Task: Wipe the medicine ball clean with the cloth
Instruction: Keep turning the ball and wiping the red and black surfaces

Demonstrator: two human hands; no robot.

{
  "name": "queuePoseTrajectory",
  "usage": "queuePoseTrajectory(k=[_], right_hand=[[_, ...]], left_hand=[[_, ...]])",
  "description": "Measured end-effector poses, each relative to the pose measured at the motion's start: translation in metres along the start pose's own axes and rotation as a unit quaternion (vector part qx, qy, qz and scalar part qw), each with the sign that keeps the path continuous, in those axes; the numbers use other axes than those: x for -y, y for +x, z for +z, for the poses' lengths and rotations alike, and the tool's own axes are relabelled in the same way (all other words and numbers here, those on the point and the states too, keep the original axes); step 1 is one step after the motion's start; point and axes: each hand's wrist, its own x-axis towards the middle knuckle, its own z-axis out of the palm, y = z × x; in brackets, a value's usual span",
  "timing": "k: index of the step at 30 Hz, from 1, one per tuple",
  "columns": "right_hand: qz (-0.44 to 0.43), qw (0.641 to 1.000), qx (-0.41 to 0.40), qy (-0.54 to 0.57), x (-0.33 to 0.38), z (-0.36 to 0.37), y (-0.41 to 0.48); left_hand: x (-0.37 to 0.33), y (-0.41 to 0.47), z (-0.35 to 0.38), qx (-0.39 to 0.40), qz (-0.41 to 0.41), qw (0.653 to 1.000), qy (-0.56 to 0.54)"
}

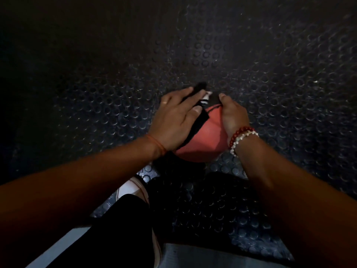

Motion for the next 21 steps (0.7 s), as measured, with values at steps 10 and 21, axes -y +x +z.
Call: queuePoseTrajectory(k=[10, 21], right_hand=[[-0.006, 0.998, 0.004, -0.068, 0.005, 0.006, 0.012], [-0.006, 0.994, 0.008, -0.109, 0.002, 0.012, 0.016]], left_hand=[[0.021, 0.035, -0.005, 0.090, -0.229, 0.959, -0.139], [0.015, 0.034, -0.004, 0.084, -0.016, 0.996, 0.003]])
